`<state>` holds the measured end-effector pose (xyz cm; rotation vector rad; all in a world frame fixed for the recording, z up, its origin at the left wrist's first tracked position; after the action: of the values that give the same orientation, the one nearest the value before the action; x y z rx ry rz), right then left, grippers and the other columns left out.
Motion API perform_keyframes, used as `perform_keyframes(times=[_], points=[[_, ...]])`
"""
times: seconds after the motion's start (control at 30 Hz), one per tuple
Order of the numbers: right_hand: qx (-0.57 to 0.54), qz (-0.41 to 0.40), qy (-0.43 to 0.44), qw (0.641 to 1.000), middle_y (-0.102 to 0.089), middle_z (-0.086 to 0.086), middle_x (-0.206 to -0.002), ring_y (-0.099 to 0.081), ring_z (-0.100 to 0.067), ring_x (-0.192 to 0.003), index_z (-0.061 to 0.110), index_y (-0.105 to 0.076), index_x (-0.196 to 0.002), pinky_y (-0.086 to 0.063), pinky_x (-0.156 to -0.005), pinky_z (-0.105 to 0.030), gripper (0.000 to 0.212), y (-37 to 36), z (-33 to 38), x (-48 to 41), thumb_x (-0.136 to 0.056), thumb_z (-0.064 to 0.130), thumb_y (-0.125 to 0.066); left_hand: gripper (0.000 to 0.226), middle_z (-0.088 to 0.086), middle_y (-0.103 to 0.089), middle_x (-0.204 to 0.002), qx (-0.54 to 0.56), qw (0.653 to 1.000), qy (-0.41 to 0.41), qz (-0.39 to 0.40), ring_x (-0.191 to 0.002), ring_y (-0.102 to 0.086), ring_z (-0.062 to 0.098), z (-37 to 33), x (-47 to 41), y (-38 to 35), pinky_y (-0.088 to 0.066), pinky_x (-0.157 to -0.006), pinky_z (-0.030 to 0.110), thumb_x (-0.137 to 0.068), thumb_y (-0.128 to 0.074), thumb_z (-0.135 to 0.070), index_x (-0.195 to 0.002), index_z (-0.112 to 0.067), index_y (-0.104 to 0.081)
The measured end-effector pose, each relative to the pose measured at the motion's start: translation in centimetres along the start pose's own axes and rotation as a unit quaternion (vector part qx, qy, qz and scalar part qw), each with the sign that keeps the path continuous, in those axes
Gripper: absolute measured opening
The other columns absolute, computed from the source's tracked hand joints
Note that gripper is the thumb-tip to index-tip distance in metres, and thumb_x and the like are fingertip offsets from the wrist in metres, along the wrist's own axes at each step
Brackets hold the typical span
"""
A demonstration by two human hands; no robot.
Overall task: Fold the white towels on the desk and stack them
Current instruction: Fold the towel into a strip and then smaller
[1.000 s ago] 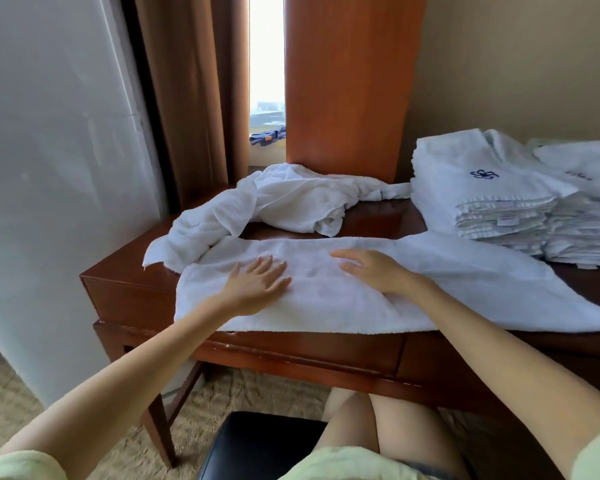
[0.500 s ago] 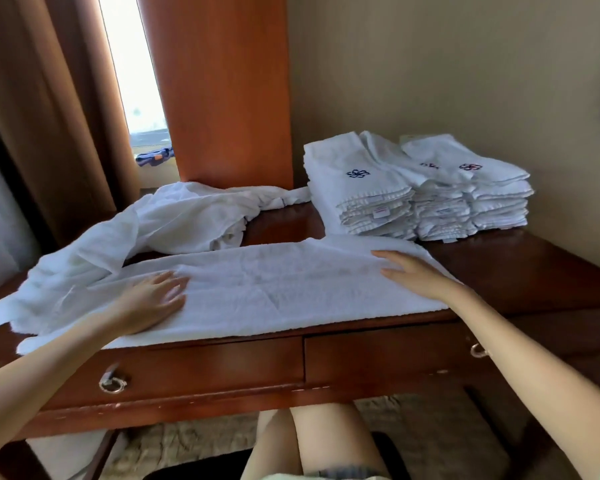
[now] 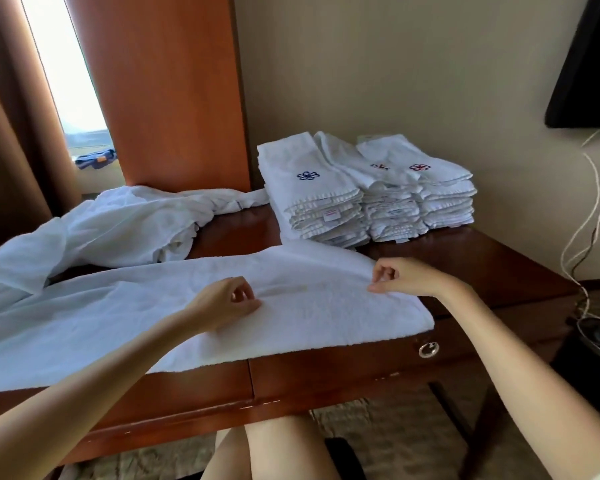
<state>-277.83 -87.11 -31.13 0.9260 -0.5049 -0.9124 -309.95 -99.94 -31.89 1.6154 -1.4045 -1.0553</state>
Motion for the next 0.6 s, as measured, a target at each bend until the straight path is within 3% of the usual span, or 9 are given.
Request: perform_keyframes(times=[0.1, 0.23, 0.33, 0.43, 0.6], points=[[-0.023, 0.071, -0.006, 0.997, -0.059, 0.007, -0.086, -0.051, 0.000, -0.068, 0.028, -0.068, -0.094, -0.040, -0.067, -0.017, 0.023, 0.4, 0.0, 1.1, -0.077, 0.037, -0.080, 0.018, -0.010, -0.057, -0.086, -0.009, 0.998, -0.020, 0.054, -0.073, -0.052, 0.005, -0.3, 0.3, 0.3, -0.040, -0.061, 0.017, -0.087, -0.066, -0.043, -0.085, -0.028, -0.057], [-0.006, 0.075, -0.003, 0.997, -0.060, 0.010, -0.083, -0.051, 0.002, -0.068, 0.027, -0.068, -0.092, -0.038, -0.066, -0.018, 0.020, 1.0, 0.4, 1.9, -0.077, 0.032, -0.080, 0.017, -0.010, -0.057, -0.086, -0.028, 0.996, -0.039, 0.072, -0.081, -0.056, 0.010, -1.8, 0.3, 1.4, -0.045, -0.069, 0.017, -0.088, -0.068, -0.033, -0.088, -0.021, -0.056], [-0.007, 0.055, -0.001, 0.998, -0.058, 0.014, -0.073, -0.048, 0.004, -0.060, 0.026, -0.068, -0.084, -0.034, -0.060, -0.015, 0.014, 1.6, 0.6, 2.1, -0.079, 0.034, -0.078, 0.016, -0.006, -0.061, -0.087, 0.020, 0.998, -0.047, 0.049, -0.082, -0.060, 0.013, -2.5, 0.4, 2.1, -0.051, -0.075, 0.024, -0.086, -0.071, -0.024, -0.082, -0.022, -0.056], [-0.078, 0.034, -0.005, 0.996, -0.060, 0.010, -0.084, -0.051, -0.002, -0.075, 0.026, -0.065, -0.089, -0.037, -0.068, -0.019, 0.014, 2.5, 0.9, 2.1, -0.085, 0.039, -0.071, 0.017, -0.007, -0.062, -0.085, 0.069, 0.997, -0.042, 0.007, -0.080, -0.062, 0.014, -2.4, 0.3, 3.1, -0.049, -0.067, 0.018, -0.085, -0.071, -0.020, -0.078, -0.024, -0.057], [-0.107, -0.037, -0.070, 0.991, -0.062, -0.003, -0.095, -0.055, -0.013, -0.083, 0.014, -0.063, -0.097, -0.039, -0.069, -0.027, 0.021, 0.3, 0.1, 0.2, -0.091, 0.034, -0.063, 0.010, -0.004, -0.061, -0.088, 0.075, 0.994, 0.013, -0.078, -0.075, -0.057, 0.013, -1.2, 0.2, 2.5, -0.045, -0.061, 0.025, -0.088, -0.068, -0.021, -0.083, -0.022, -0.060]])
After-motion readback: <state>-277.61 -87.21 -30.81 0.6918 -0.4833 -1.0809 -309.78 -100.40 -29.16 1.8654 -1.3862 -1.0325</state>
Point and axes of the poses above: each hand's wrist, its own x-axis away from the middle knuckle, its own y-axis out of the back of the hand, z = x × y, the point moved 6 cm from there along -x, towards the middle knuckle
